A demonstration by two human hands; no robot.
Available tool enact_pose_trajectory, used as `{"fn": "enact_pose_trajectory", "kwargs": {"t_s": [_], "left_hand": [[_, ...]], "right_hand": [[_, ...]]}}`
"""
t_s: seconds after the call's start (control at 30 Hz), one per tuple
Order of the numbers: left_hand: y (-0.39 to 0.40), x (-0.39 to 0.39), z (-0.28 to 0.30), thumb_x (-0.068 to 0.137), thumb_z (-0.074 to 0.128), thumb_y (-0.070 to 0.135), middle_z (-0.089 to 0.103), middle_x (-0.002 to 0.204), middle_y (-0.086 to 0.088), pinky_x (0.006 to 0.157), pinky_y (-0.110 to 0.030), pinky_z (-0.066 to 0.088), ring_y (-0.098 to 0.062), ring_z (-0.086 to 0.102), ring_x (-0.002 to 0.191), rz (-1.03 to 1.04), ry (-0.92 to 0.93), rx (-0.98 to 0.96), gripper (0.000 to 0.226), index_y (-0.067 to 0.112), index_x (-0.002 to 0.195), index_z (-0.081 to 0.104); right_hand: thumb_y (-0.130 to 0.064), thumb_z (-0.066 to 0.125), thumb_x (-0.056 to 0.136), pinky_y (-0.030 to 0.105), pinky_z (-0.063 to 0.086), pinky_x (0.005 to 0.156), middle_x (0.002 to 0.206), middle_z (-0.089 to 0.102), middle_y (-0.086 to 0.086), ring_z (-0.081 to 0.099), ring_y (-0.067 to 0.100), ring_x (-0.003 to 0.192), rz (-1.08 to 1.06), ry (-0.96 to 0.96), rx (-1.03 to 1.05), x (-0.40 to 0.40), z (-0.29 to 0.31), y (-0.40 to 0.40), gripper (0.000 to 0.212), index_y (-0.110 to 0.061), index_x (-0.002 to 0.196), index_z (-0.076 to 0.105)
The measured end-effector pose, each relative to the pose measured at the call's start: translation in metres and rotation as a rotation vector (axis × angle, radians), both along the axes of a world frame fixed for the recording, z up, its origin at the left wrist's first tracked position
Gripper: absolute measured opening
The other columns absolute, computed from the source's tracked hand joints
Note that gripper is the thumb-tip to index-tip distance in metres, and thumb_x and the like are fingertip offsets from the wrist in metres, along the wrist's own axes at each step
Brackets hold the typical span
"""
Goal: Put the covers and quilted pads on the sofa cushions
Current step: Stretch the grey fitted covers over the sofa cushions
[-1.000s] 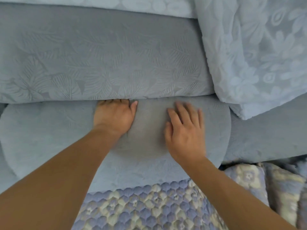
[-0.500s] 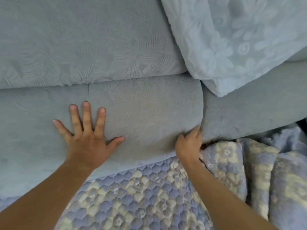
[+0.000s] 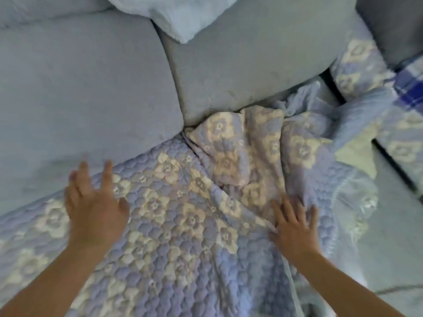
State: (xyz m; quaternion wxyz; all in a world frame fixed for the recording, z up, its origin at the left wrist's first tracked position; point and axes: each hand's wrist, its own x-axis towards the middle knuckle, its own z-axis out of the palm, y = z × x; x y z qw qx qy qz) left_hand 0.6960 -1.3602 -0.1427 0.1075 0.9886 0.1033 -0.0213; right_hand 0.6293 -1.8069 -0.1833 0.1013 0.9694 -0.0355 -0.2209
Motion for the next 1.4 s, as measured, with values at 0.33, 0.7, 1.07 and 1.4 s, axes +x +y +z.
{"fn": "enact_pose_trajectory", "kwargs": {"t_s": [0.33, 0.7, 1.07, 1.4], "left_hand": [[-0.203, -0.102, -0.079, 0.095, 0.034, 0.053, -0.005, 0.167, -0.002, 0.121, -0.054, 0.020, -0.042, -0.002, 0.151, -0.377, 0.803, -0.063, 0.069, 0.043, 0.156, 0.002], [-0.177, -0.084, -0.073, 0.102, 0.045, 0.031, -0.021, 0.166, 0.005, 0.123, -0.043, 0.019, -0.030, -0.011, 0.154, -0.523, 1.031, -0.001, 0.070, 0.038, 0.160, 0.005], [-0.191, -0.060, -0.056, 0.102, 0.047, 0.035, -0.012, 0.167, 0.007, 0.120, -0.041, 0.029, -0.026, -0.001, 0.155, -0.524, 1.136, -0.049, 0.062, 0.035, 0.158, 0.022], [-0.186, -0.032, -0.028, 0.099, 0.051, 0.032, 0.002, 0.165, -0.009, 0.114, -0.042, 0.035, -0.032, 0.019, 0.149, -0.538, 0.644, 0.122, 0.079, 0.027, 0.159, 0.000]], "right_hand": [[-0.067, 0.069, 0.073, 0.057, 0.020, 0.117, 0.165, -0.019, 0.004, -0.004, 0.038, 0.150, -0.529, -0.130, 0.265, -0.043, 0.001, -0.098, 0.122, -0.031, 0.157, -0.012], [-0.025, 0.057, 0.096, 0.040, 0.054, 0.087, 0.141, 0.039, 0.008, 0.054, 0.032, 0.120, -0.030, 0.121, -0.291, 0.006, 0.062, -0.196, 0.043, -0.028, 0.139, 0.052], [-0.017, 0.049, 0.094, 0.040, 0.052, 0.079, 0.113, 0.066, 0.012, 0.063, 0.033, 0.106, -0.340, 0.136, 0.039, 0.041, 0.048, -0.099, 0.028, -0.012, 0.119, 0.062], [-0.021, 0.058, 0.096, 0.056, 0.042, 0.102, 0.159, 0.013, 0.017, 0.027, 0.044, 0.140, 0.089, 0.037, 0.043, 0.131, -0.002, -0.051, 0.093, -0.033, 0.157, -0.010]]}}
